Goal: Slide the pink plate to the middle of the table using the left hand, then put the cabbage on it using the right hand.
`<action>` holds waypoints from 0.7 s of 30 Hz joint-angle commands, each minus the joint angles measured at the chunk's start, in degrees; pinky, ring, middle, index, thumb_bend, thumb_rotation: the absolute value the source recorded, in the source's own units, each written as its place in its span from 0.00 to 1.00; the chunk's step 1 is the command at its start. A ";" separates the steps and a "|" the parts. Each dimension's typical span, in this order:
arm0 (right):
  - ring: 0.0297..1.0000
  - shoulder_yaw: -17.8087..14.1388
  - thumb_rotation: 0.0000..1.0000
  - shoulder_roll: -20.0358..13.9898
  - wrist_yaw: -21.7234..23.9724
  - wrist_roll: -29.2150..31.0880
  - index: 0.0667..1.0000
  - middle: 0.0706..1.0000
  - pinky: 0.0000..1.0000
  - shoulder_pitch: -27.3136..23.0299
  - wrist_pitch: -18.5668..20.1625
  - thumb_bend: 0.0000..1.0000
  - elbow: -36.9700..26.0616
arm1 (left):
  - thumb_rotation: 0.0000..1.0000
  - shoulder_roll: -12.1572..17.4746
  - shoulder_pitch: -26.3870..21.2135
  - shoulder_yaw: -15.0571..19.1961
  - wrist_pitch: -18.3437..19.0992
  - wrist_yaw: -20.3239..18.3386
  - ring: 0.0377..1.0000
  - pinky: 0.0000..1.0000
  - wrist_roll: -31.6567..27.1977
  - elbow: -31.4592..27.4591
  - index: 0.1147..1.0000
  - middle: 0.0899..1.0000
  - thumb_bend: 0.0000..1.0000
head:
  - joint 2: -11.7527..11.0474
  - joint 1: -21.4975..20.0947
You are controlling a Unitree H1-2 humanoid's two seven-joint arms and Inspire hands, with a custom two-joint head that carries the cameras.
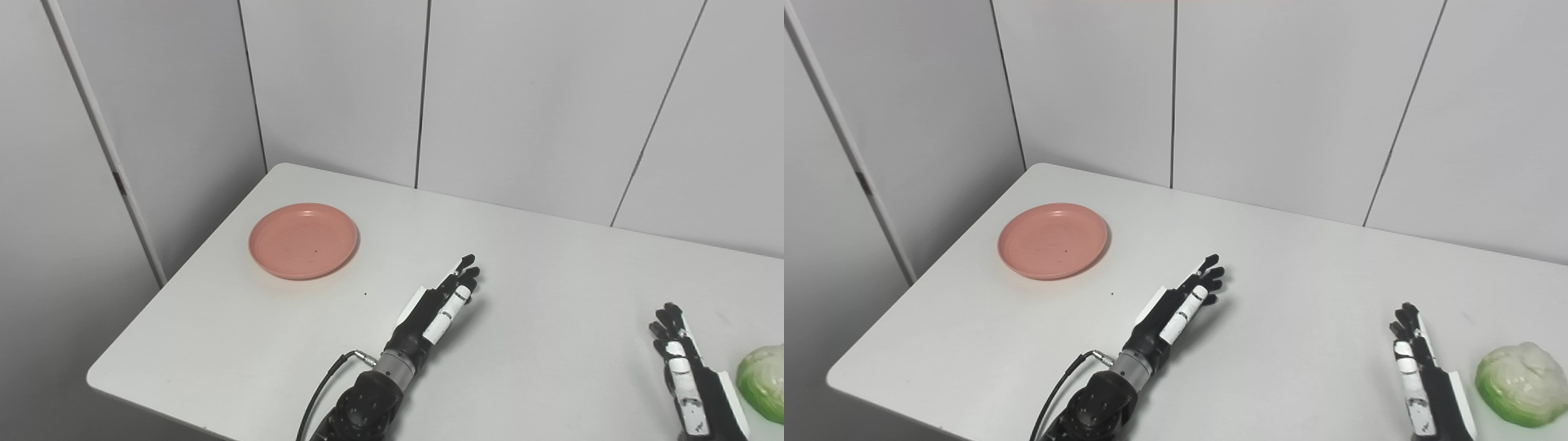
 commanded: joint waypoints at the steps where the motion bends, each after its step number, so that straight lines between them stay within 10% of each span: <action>1: 0.98 -0.31 1.00 0.36 -0.04 0.60 1.00 0.99 1.00 2.64 -1.30 0.26 2.23 | 0.99 -0.26 4.78 -0.02 1.46 -0.52 0.95 0.92 -1.38 2.81 0.96 0.96 0.46 | 0.01 -0.18; 21: 0.98 -0.08 1.00 0.41 0.10 0.49 1.00 0.99 1.00 1.58 -0.27 0.26 3.40 | 0.99 1.43 0.31 0.07 7.07 -1.94 0.94 0.91 -2.44 -6.80 0.95 0.95 0.43 | 0.30 -0.71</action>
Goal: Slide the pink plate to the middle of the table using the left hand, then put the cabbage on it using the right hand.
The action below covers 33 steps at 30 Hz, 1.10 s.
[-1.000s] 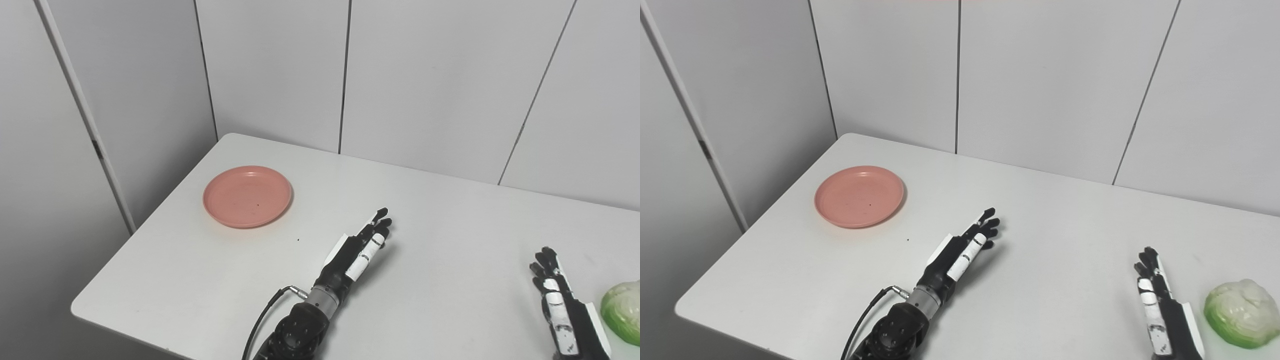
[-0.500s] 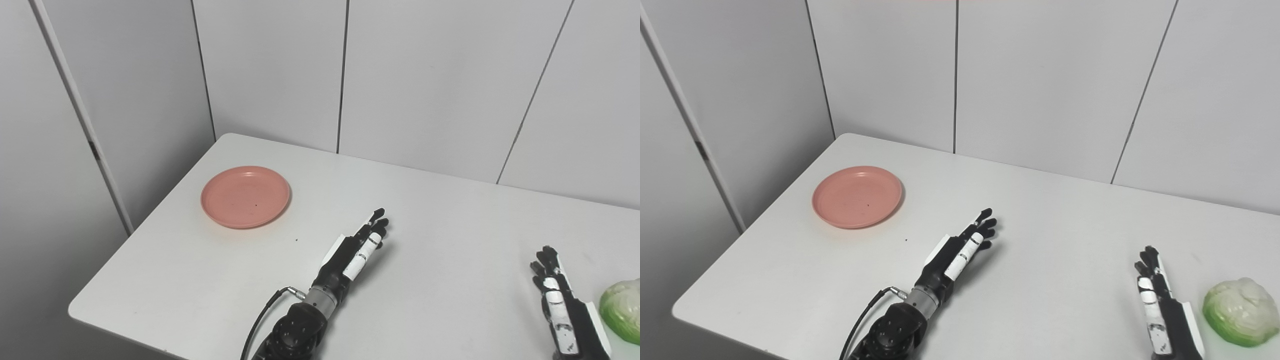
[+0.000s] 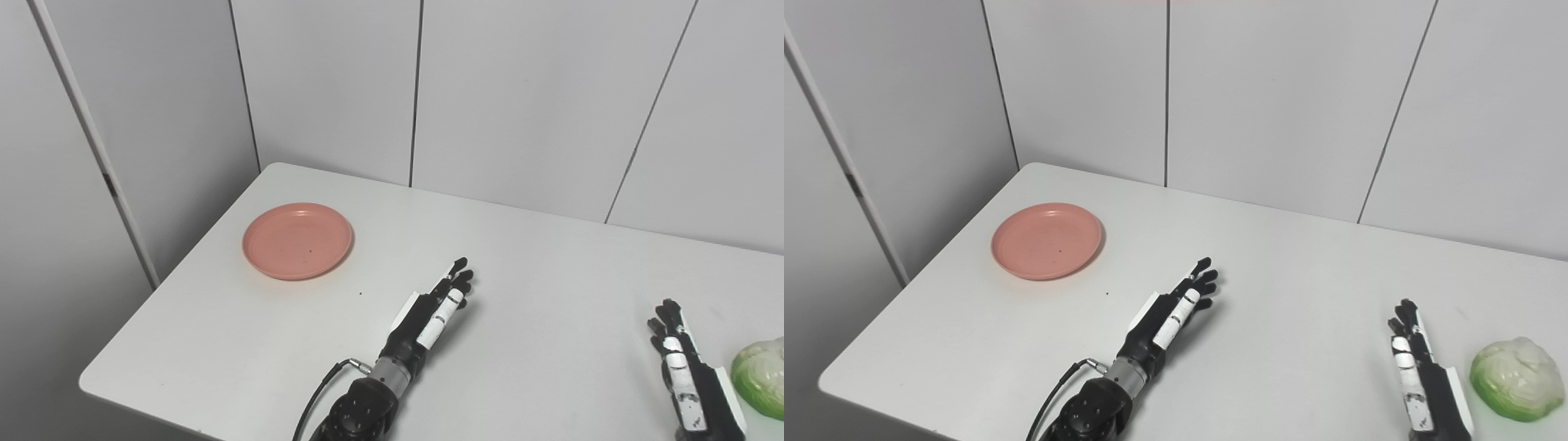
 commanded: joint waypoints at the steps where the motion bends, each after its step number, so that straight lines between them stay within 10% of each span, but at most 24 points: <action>1: 0.98 -0.26 1.00 0.32 0.01 0.57 1.00 0.99 1.00 2.30 -0.27 0.27 3.01 | 1.00 1.29 -1.68 0.18 0.91 -1.26 0.94 0.90 -0.79 -1.77 0.95 0.95 0.42 | 0.16 -0.05; 33: 0.97 -0.46 1.00 0.12 -0.30 -0.10 0.99 0.98 1.00 2.52 -1.15 0.28 3.00 | 1.00 7.33 -11.71 12.94 8.09 0.27 0.91 0.91 -8.33 -19.20 0.92 0.93 0.48 | -0.14 2.72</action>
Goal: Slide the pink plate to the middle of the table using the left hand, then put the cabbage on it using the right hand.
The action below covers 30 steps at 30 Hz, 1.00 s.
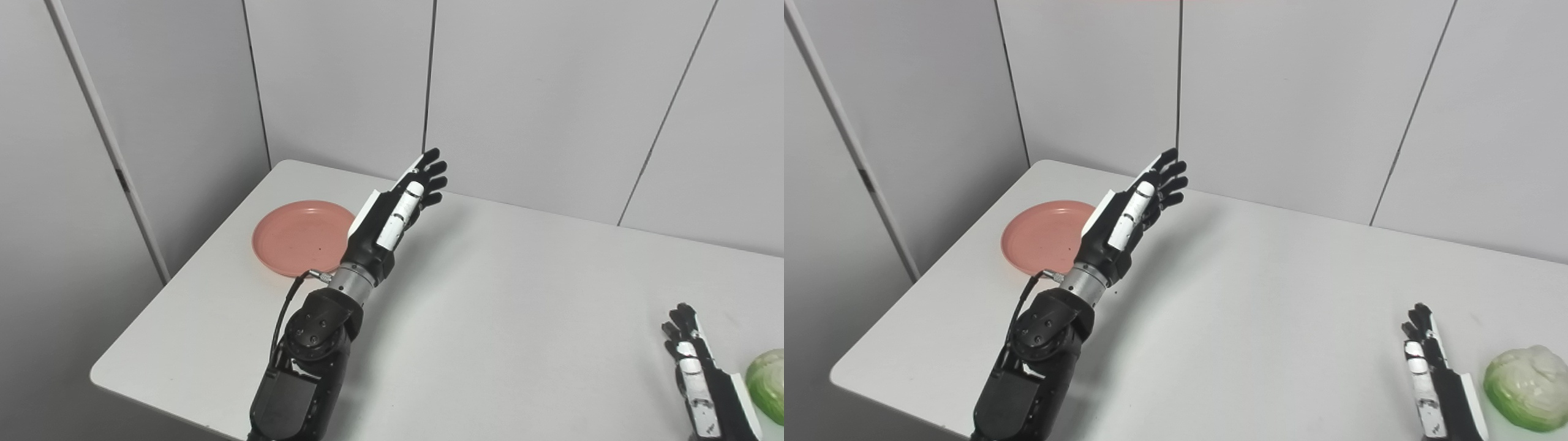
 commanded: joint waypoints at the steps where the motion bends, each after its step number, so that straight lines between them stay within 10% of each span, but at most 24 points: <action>1: 0.97 -0.30 1.00 0.22 -0.28 0.21 0.99 0.98 1.00 2.70 -0.94 0.28 2.74 | 1.00 1.24 -2.97 1.18 -0.13 1.05 0.92 0.91 -0.68 -2.00 0.92 0.93 0.48 | 0.07 0.10; 30: 0.98 -0.73 1.00 -0.26 0.49 1.70 1.00 0.99 1.00 2.73 -0.73 0.29 2.38 | 1.00 12.67 -8.32 13.93 -0.46 7.15 0.95 0.94 -5.91 4.32 0.94 0.96 0.43 | 0.68 2.26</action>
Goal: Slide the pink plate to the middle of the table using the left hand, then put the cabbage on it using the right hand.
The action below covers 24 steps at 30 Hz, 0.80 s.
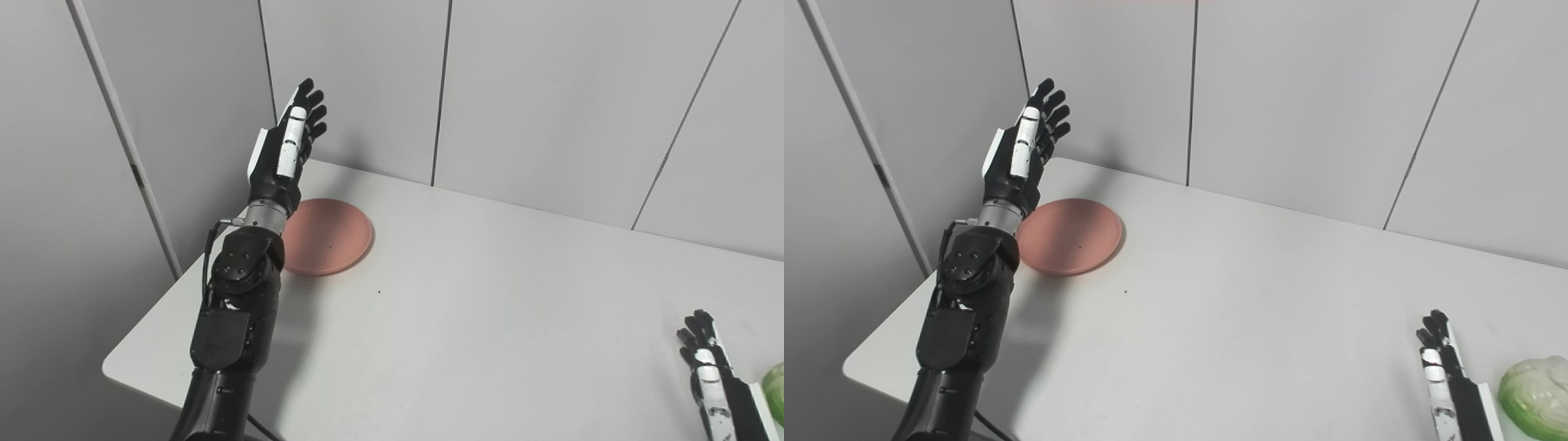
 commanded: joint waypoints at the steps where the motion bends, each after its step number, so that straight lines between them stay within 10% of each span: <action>1: 0.98 -0.26 1.00 -0.12 0.38 0.47 1.00 0.99 1.00 2.54 -0.64 0.30 2.62 | 1.00 2.04 -3.50 0.82 -0.94 0.72 0.96 0.95 -1.03 -0.42 0.94 0.96 0.42 | 0.07 -0.01; 24: 0.99 -0.38 1.00 -0.45 0.51 1.19 1.00 0.99 1.00 2.78 0.35 0.31 1.60 | 0.99 7.95 -3.68 5.85 -4.81 0.40 0.95 0.97 -3.43 12.41 0.93 0.95 0.42 | 0.45 0.88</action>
